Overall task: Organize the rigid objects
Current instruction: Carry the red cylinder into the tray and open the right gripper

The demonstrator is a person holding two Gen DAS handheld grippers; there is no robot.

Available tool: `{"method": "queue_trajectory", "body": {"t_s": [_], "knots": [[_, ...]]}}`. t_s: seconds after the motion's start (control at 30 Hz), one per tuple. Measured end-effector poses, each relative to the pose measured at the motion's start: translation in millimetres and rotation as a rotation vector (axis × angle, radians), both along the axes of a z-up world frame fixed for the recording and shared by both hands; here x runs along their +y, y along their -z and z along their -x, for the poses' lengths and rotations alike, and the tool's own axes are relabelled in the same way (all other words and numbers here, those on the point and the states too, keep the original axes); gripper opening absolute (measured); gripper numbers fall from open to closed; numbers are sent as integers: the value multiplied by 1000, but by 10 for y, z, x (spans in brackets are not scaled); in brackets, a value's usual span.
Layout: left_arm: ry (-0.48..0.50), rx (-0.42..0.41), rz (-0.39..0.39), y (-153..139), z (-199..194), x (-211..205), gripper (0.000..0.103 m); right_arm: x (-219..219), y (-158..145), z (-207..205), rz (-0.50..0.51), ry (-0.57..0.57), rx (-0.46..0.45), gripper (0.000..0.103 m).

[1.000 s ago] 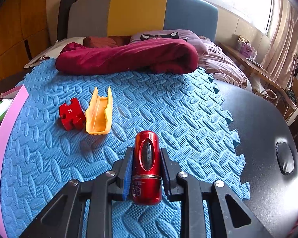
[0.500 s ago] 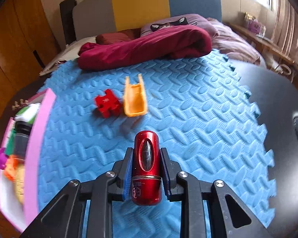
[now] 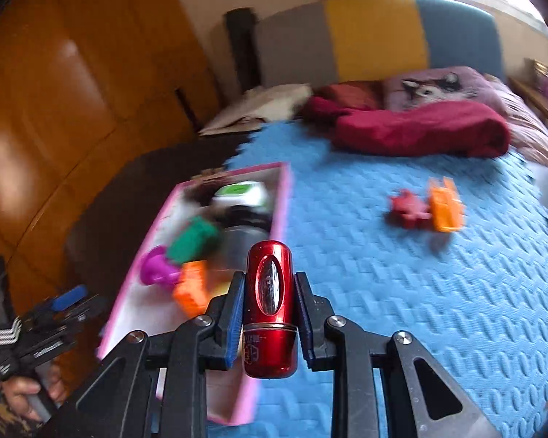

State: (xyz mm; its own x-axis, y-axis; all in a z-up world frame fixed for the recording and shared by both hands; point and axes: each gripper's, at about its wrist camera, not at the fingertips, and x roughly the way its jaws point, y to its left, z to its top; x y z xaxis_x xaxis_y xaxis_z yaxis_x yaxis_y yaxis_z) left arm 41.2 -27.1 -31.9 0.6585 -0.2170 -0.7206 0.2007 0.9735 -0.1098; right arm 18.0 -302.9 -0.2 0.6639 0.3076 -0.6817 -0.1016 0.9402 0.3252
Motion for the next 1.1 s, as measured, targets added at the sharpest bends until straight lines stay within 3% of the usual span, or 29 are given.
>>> {"method": "queue_trajectory", "body": {"t_s": [0.2,0.47,0.57,0.73,1.1], "knots": [[-62,0,10,-8,-92,218,76,787,26,-43,18,-218,-7,25],[-86,12,6,33,-145,292,76,1332,459,-341,73,-302,99,25],[-81,12,-1,46,-140,268,76,1327,601,-416,87,-282,130,26],[-68,-2,-14,22,-135,225,76,1203,638,-419,27,-257,150,27],[-15,-55,-39,-146,-86,70,76,1036,344,-221,30,-216,47,33]]}}
